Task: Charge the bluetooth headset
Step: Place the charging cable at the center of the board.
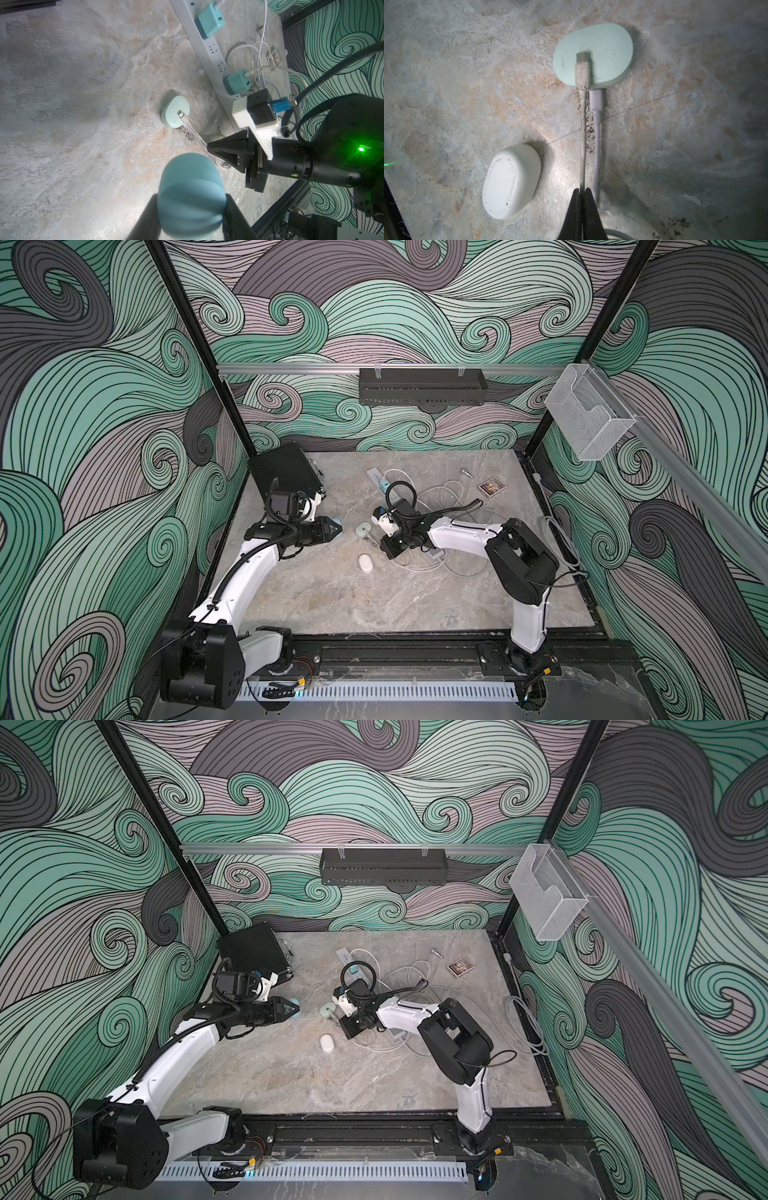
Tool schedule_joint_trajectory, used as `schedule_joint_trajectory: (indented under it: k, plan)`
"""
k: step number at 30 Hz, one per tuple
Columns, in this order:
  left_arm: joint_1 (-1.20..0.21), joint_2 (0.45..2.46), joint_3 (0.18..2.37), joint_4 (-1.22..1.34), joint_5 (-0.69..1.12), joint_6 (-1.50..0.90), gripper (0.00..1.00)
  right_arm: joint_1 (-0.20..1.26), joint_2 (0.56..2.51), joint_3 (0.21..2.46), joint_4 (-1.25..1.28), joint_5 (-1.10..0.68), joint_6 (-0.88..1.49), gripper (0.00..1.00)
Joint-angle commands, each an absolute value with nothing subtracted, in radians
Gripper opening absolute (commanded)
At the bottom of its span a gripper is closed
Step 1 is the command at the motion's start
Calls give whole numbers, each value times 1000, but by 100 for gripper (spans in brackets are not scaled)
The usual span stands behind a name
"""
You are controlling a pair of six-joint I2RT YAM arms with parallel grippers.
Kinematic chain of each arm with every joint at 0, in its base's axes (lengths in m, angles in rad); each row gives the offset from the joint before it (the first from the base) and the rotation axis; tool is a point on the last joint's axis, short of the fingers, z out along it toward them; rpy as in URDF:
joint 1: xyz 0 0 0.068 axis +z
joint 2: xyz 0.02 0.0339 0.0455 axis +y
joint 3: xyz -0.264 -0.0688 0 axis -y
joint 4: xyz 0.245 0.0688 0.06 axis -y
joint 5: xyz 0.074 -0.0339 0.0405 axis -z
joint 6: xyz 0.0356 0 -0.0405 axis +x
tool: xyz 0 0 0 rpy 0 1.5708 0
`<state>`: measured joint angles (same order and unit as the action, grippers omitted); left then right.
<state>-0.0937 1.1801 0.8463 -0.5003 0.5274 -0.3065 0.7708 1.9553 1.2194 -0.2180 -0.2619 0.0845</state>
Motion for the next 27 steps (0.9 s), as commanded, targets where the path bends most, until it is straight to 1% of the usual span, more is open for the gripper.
schedule_joint_trajectory:
  k: [1,3,4,6,8,13,16,20,27]
  plan:
    - [-87,1170,848,-491,543,-294,29,772,1963,1254,-226,-254,77,21]
    - [-86,1170,848,-491,543,-295,29,772,1952,1258,-228,-243,89,34]
    - [-86,1172,847,-490,544,-294,29,772,1946,1259,-225,-245,98,38]
    - [-86,1174,848,-486,547,-296,29,774,1938,1264,-219,-249,119,42]
    - [-86,1177,850,-483,551,-295,28,776,1942,1278,-225,-237,139,43]
    - [-86,1178,848,-489,551,-291,29,775,1965,1331,-279,-122,205,41]
    - [-86,1178,848,-489,553,-291,28,776,1964,1341,-286,-40,250,38]
    - [-86,1180,850,-485,552,-293,29,776,1986,1373,-302,-30,285,30]
    - [-86,1180,848,-488,552,-290,28,784,2057,1443,-349,-51,316,29]
